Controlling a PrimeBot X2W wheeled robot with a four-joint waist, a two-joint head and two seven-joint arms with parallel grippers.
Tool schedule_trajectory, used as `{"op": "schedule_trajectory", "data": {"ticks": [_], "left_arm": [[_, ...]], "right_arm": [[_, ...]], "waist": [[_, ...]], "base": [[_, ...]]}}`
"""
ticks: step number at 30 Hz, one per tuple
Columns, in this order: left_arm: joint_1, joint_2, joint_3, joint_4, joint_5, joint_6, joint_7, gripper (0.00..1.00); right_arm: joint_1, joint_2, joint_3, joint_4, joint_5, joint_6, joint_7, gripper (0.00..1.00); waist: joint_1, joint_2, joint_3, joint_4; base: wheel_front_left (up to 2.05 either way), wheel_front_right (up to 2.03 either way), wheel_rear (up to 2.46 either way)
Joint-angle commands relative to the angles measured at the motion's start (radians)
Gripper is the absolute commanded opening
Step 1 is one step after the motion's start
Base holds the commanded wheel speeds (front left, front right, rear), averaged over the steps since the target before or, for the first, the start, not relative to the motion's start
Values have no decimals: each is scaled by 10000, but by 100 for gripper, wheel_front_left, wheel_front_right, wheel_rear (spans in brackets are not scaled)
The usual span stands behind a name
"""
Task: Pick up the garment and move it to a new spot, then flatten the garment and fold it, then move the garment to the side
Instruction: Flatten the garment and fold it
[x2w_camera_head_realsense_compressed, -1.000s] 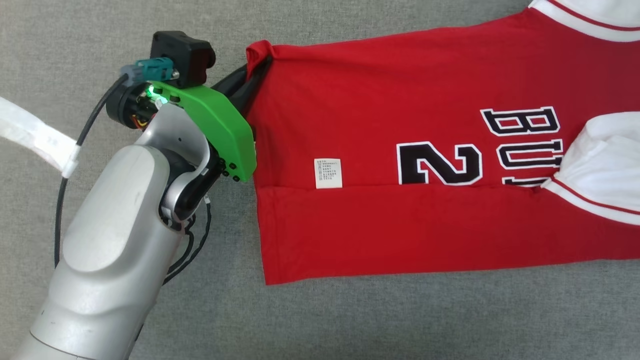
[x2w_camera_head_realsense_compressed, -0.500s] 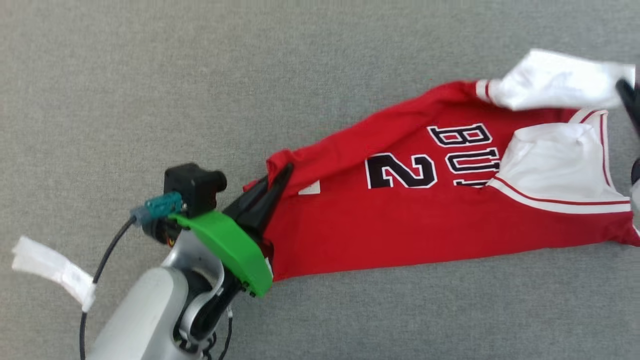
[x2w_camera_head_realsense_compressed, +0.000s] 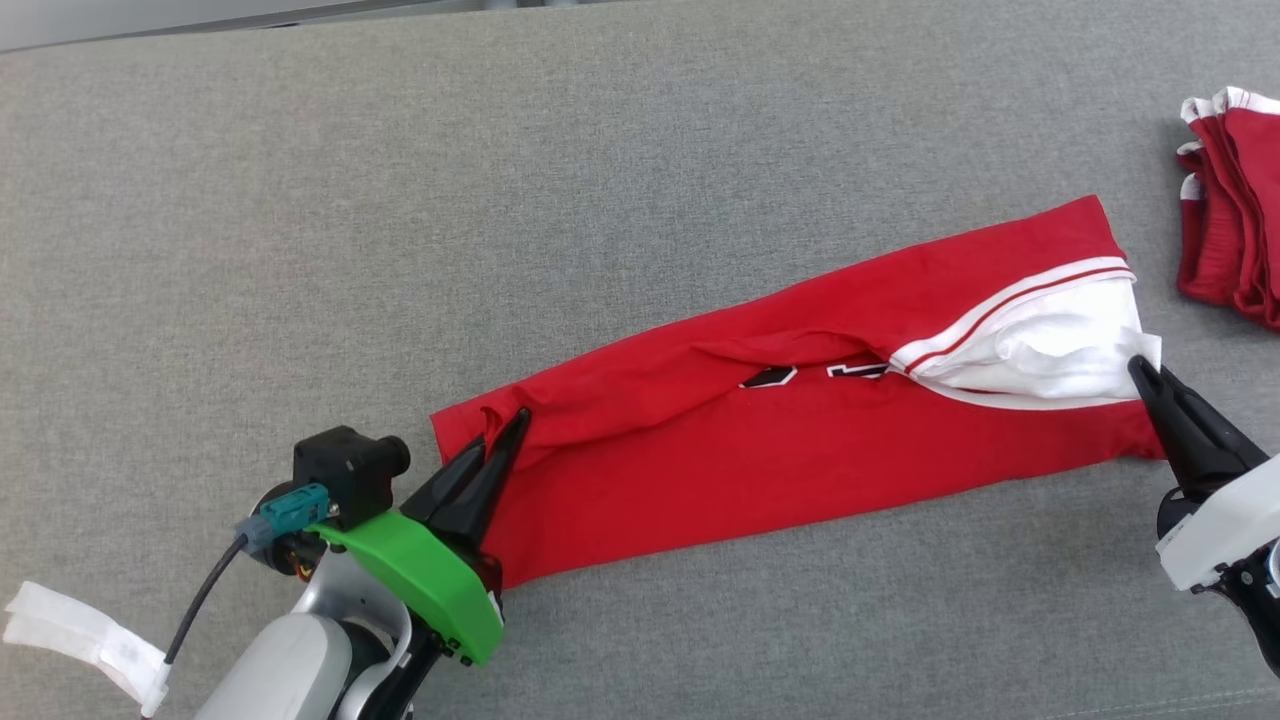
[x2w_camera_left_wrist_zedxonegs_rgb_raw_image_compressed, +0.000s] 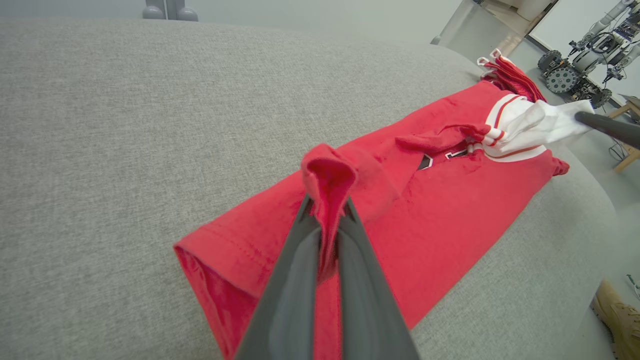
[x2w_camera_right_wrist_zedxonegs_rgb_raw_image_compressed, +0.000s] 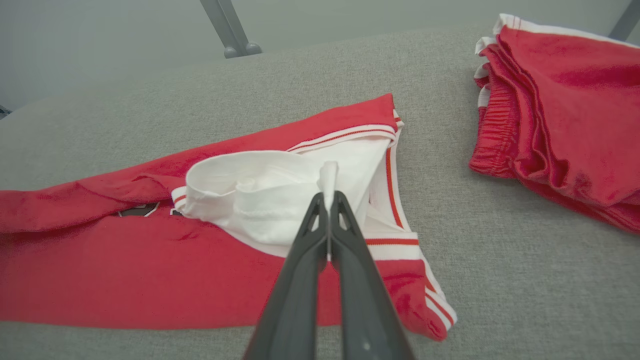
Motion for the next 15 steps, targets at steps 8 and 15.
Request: {"op": "schedule_trajectory", "data": {"ticks": [8,15], "left_arm": [[144,404,-400,946,828,-228,-1054,64],[565,677,-996,1649,1586,-113,-1985,100]], "right_arm": [[-187,-37,377,649,-643,-2,310,100],[167,-293,-460,185,-502,-2,833,100]], "waist": [[1,0,-129,66],[1,0,-294,145]], "base": [[0,0,0],[0,0,0]]}}
